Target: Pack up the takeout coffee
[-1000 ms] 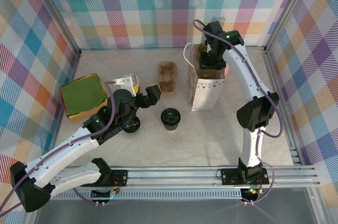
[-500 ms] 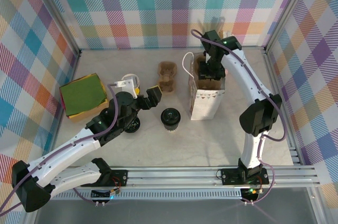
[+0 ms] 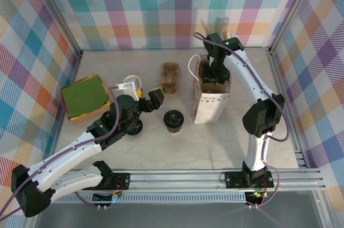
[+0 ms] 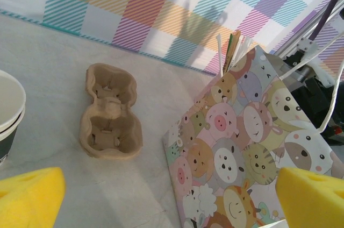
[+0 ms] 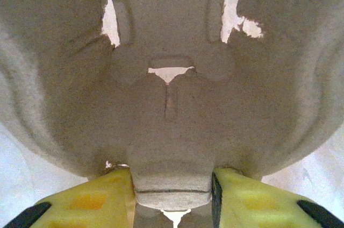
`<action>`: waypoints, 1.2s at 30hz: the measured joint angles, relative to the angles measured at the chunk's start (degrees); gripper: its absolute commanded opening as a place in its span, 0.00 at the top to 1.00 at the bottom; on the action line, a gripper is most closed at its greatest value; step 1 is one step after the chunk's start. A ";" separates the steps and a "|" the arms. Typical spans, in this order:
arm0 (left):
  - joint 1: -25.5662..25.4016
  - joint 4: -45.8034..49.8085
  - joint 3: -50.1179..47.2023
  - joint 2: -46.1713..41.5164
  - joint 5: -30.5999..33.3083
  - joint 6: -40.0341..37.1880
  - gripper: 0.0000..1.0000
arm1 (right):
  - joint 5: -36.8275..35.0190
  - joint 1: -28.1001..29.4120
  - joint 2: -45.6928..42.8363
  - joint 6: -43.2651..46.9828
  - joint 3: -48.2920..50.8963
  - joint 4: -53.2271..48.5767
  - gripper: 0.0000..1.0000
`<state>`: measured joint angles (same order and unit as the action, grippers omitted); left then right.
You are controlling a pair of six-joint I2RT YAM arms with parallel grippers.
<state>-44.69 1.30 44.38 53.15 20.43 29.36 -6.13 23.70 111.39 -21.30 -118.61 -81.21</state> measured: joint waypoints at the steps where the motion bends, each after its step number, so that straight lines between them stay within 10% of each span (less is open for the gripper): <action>1: 0.00 0.02 -0.02 0.00 0.00 0.00 0.00 | 0.00 0.00 0.17 -0.13 0.00 -0.11 0.61; 20: 0.00 -1.64 -2.03 -0.07 -0.02 0.28 0.00 | -0.02 0.00 4.96 -0.52 -2.97 -3.50 0.60; 36: 0.00 -1.66 -2.03 -0.13 -0.37 0.90 0.00 | 0.00 0.00 5.07 -0.57 -2.97 -3.52 0.39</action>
<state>-44.69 -0.36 42.35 53.01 20.05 30.26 -6.13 23.70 116.46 -21.87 -121.58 -84.73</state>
